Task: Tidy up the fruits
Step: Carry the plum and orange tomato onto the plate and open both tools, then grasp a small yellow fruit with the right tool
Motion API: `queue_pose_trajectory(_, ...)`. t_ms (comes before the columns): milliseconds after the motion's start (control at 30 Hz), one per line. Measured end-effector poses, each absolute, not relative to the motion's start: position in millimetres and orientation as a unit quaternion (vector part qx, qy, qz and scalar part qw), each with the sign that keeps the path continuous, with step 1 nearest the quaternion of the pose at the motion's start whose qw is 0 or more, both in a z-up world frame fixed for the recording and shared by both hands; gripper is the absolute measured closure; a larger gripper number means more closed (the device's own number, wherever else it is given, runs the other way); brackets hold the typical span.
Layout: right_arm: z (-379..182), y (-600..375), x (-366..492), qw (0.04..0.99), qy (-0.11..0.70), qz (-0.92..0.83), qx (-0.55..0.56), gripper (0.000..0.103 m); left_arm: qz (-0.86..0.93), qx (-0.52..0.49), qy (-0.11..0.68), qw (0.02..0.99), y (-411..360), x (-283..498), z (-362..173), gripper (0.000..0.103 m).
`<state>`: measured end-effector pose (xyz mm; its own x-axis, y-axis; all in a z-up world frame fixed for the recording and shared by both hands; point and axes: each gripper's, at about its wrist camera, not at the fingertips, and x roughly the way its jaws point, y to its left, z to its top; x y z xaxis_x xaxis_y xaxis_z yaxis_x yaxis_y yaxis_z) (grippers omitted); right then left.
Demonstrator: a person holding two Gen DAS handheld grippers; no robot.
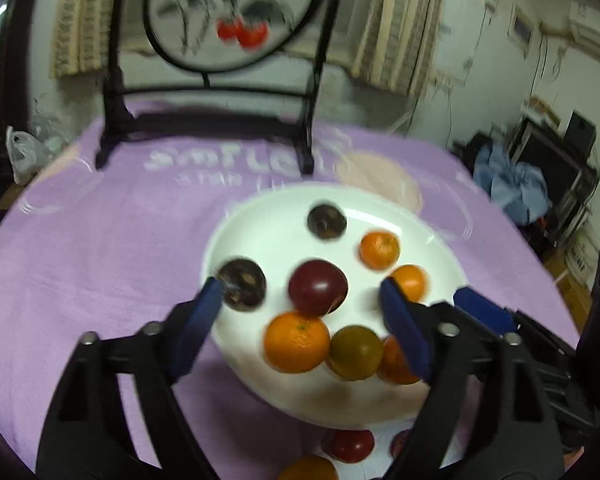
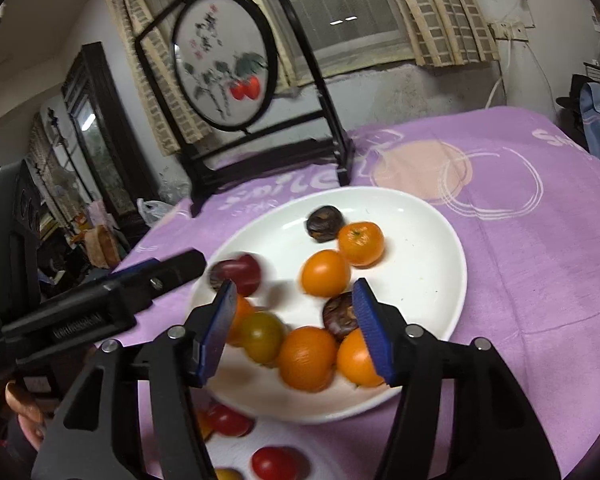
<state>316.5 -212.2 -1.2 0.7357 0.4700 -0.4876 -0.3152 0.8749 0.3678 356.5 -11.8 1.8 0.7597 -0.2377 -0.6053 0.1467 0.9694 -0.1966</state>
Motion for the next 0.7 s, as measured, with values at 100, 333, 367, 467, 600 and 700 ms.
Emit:
queue_pose_trajectory(100, 1.4, -206.8, 298.4, 0.919, 0.301, 0.227, 0.117, 0.043, -0.098, -0.076, 0.312, 0.942, 0.4, 336.5, 13.8, 0.010)
queue_pose_trajectory(333, -18.1, -175.7, 252.8, 0.891, 0.358, 0.274, 0.050, 0.043, -0.051, -0.054, 0.312, 0.947, 28.1, 290.6, 1.1, 0.006)
queue_pose_trajectory(367, -20.3, -172.9, 245.7, 0.889, 0.361, 0.279, 0.044, 0.043, -0.038, -0.052, 0.315, 0.947, 33.0, 285.5, -1.7, 0.005)
queue_pose_trajectory(467, -25.8, -166.5, 227.1, 0.880, 0.380, 0.285, 0.018, 0.042, -0.022, -0.057, 0.323, 0.945, 47.6, 276.2, -5.7, 0.005)
queue_pose_trajectory(600, -39.1, -160.2, 213.3, 0.860, 0.416, 0.294, -0.014, 0.043, -0.006, -0.076, 0.321, 0.944, 64.4, 266.3, -4.7, 0.005)
queue_pose_trajectory(700, -44.1, -157.0, 207.9, 0.852, 0.427, 0.302, -0.027, 0.045, 0.010, -0.071, 0.316, 0.946, 69.2, 261.1, -4.6, 0.005)
